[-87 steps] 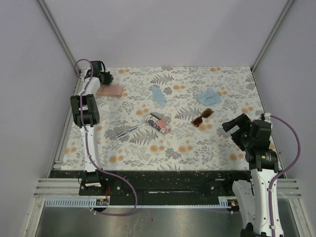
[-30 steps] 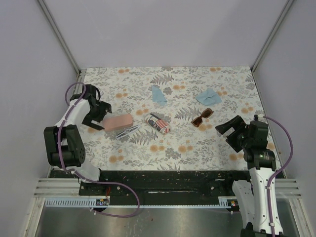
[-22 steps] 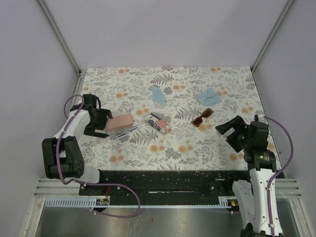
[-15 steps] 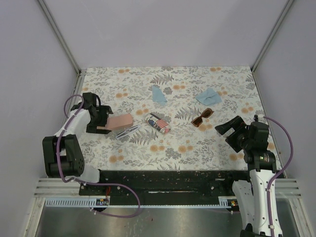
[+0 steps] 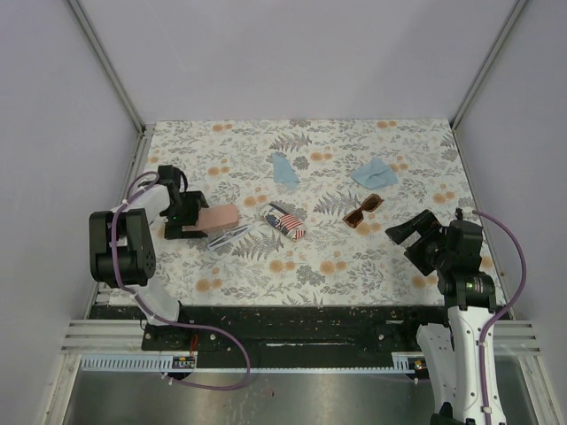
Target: Organize the sunglasses
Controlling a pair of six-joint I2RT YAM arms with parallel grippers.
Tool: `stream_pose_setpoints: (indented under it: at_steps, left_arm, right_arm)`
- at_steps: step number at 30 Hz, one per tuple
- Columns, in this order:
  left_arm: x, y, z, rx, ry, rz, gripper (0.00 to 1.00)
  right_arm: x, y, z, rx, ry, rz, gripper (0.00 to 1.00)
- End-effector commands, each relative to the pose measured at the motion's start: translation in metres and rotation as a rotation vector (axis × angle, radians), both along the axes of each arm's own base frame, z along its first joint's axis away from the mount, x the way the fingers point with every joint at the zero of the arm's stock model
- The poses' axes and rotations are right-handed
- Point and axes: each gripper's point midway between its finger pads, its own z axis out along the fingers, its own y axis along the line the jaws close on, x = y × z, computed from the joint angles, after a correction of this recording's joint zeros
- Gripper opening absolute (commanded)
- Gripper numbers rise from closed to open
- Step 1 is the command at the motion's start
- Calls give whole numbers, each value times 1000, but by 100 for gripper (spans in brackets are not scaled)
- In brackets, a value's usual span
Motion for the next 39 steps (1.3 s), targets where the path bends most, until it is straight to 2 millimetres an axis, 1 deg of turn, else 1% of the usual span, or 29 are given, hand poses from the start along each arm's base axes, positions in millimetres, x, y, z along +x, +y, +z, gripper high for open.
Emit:
stream_pose_setpoints:
  at_steps: [1, 3, 5, 8, 9, 11, 12, 14, 15, 16, 17, 20, 21, 22, 23, 24, 25, 27, 28, 30, 32, 34, 36, 37, 38, 39]
  left_arm:
    - [21, 0, 2, -23, -10, 46, 98]
    - [23, 1, -1, -25, 4, 49, 97]
    - [23, 1, -3, -24, 23, 46, 91]
    - [21, -1, -5, -32, 17, 37, 76]
    - [24, -3, -5, -42, -7, 18, 69]
    - [29, -8, 3, -54, -60, -24, 54]
    - [35, -8, 9, -44, -100, -61, 49]
    - [46, -12, 25, -21, -164, -146, 48]
    - [54, -13, 37, -7, -218, -197, 44]
    - [59, -17, 44, -2, -249, -253, 43]
    - [67, -21, 56, 3, -297, -306, 43]
    - [86, -43, 85, -15, -438, -482, 40]
    - [92, -52, 95, -26, -498, -543, 38]
    - [98, -60, 108, -29, -564, -592, 32]
    - [101, -68, 121, -38, -628, -637, 32]
    - [102, -78, 131, -49, -683, -682, 32]
    - [103, -92, 145, -57, -753, -734, 32]
    - [100, -117, 173, -93, -910, -833, 34]
    - [97, -131, 191, -124, -1006, -874, 35]
    - [84, -157, 213, -205, -1132, -917, 36]
    - [67, -186, 239, -279, -1247, -984, 36]
    - [48, -214, 259, -356, -1340, -1052, 36]
    - [29, -237, 279, -428, -1438, -1099, 36]
    - [19, -247, 295, -461, -1523, -1123, 36]
    - [10, -254, 303, -494, -1577, -1140, 36]
    - [2, -261, 310, -534, -1615, -1156, 36]
  right_arm:
    - [-1, 1, 10, -8, -30, 16, 99]
    - [-1, 1, 9, -9, -29, 13, 99]
    - [-2, 1, 8, -10, -25, 12, 99]
    - [-1, 0, 8, -12, -25, 10, 99]
    - [-2, 1, 8, -11, -25, 11, 99]
    - [-2, 1, 7, -8, -20, 9, 99]
    - [-2, 1, 6, -7, -19, 10, 99]
    - [-1, 3, 9, 0, -29, 24, 100]
    - [0, 5, 8, 5, -30, 31, 99]
    - [1, 7, 9, 12, -36, 44, 99]
    - [1, 10, 9, 21, -43, 64, 99]
    - [6, 24, 14, 60, -75, 150, 99]
    - [8, 28, 17, 70, -94, 180, 99]
    - [10, 34, 18, 91, -102, 219, 99]
    - [13, 39, 22, 107, -119, 252, 99]
    - [15, 44, 24, 127, -127, 291, 99]
    - [17, 49, 25, 151, -129, 329, 99]
    - [21, 58, 32, 184, -149, 396, 99]
    - [24, 60, 36, 190, -159, 415, 99]
    - [29, 65, 45, 212, -186, 462, 99]
    - [34, 72, 59, 249, -234, 511, 99]
    - [38, 81, 71, 314, -274, 566, 99]
    - [41, 91, 83, 375, -304, 610, 99]
    - [42, 96, 89, 396, -318, 631, 99]
    - [43, 102, 94, 412, -323, 651, 99]
    - [45, 109, 105, 410, -364, 680, 99]
